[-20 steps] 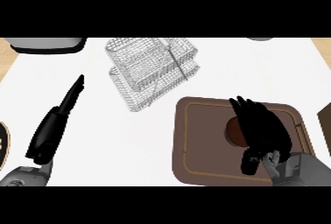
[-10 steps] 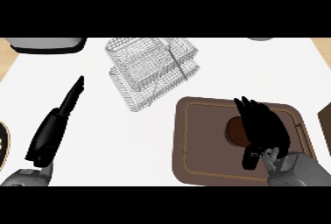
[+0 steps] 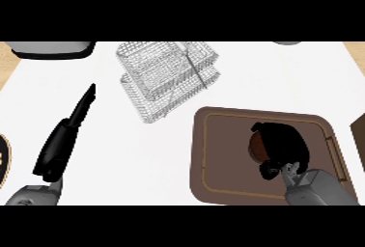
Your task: Pick the cupcake from the tray and place it in the tiered basket
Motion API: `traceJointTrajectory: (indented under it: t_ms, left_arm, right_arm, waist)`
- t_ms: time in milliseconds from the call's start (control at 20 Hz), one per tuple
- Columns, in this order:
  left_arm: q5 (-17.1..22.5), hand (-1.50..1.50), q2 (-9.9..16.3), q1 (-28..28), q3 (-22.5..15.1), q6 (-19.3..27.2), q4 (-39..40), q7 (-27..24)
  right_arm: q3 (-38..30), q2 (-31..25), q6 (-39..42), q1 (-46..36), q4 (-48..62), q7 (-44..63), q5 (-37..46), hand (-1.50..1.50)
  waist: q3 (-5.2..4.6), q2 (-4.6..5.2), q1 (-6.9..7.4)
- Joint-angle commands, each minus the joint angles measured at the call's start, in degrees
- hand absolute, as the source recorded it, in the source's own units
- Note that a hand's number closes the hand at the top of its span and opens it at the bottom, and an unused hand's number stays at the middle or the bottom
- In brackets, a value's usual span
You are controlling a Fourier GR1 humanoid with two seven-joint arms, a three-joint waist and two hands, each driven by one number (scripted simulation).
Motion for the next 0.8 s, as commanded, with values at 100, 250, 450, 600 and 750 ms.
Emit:
traceJointTrajectory:
  t_ms: [100,250,450,600,750]
  left_arm:
    - [-0.22,0.0,-0.6,-4.64,1.91,-2.45,2.81,1.88]
    - [-0.17,0.0,-0.82,-4.17,2.75,-2.72,2.03,1.84]
    - [-2.75,0.0,-2.58,-1.51,0.87,-1.82,-2.3,3.6]
    - [-1.89,0.0,-1.77,2.38,2.69,-2.41,-0.58,-1.13]
    - [-1.31,0.0,-0.75,3.5,2.64,-3.27,-4.89,1.69]
  right_arm:
    - [-1.16,2.24,-4.44,-1.62,6.51,-9.96,4.17,1.5]
    - [0.05,3.23,-6.56,-1.08,2.35,-9.85,7.78,1.5]
    - [-2.11,1.08,-7.25,-1.74,2.28,-14.99,10.39,1.5]
    - [-0.71,1.49,-8.31,1.37,-5.97,-12.01,13.31,1.5]
    - [-3.65,6.25,-6.06,2.89,-9.3,4.81,15.83,1.5]
  waist:
    - [0.01,0.11,0.0]
    - [0.0,0.02,-0.04]
    - [0.01,-0.02,0.1]
    - [-0.01,-0.09,-0.17]
    - [-0.06,-0.63,-0.71]
